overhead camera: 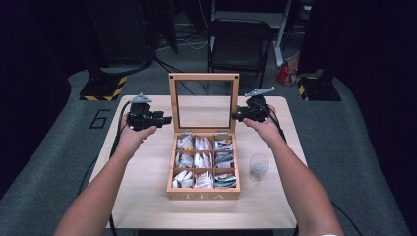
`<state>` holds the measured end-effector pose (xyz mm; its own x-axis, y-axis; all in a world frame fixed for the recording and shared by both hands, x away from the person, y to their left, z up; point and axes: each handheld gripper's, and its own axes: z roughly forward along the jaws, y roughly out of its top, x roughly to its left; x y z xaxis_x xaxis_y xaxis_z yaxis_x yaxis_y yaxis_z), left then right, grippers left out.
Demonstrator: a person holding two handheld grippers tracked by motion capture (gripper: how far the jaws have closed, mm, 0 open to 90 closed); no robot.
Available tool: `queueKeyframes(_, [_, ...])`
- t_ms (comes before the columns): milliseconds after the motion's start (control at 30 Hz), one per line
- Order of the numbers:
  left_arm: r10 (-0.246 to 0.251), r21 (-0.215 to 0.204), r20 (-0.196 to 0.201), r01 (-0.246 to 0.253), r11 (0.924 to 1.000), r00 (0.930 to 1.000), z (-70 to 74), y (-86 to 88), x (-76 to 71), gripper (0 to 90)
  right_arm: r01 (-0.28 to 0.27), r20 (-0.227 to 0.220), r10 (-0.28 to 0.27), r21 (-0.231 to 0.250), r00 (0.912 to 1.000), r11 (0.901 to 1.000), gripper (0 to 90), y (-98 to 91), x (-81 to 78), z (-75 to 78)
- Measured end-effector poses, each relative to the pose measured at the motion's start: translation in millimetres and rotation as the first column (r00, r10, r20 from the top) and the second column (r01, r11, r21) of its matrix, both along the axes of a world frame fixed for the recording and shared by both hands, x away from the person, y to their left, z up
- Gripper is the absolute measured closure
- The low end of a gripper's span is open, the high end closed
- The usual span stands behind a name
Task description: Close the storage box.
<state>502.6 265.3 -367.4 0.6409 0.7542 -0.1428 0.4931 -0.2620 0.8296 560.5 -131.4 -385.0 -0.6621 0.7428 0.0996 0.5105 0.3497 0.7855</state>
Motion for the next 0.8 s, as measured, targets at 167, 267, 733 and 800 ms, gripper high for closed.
queueKeyframes(167, [0.002,0.001,0.001,-0.002,1.0000,1.0000,-0.9,2.1,-0.3,49.6,-0.004,0.008,0.004,0.001,1.0000,1.0000,46.9,1.9,1.9,-1.6])
queueKeyframes(267, [0.003,0.000,0.000,-0.003,1.0000,1.0000,-0.6,3.8,-0.1,49.6,-0.002,0.010,0.002,0.009,1.0000,1.0000,46.9,3.1,2.7,1.2])
queueKeyframes(733, [0.009,-0.009,0.001,-0.009,0.9999,1.0000,-1.4,5.6,-4.2,49.5,-0.016,0.018,0.016,0.010,0.9997,0.9998,46.1,15.5,6.5,6.4])
queueKeyframes(800, [0.017,-0.014,-0.001,-0.017,0.9998,0.9998,-2.0,5.9,-4.6,49.6,-0.020,0.017,0.020,0.011,0.9997,0.9997,45.2,15.9,6.5,6.1])
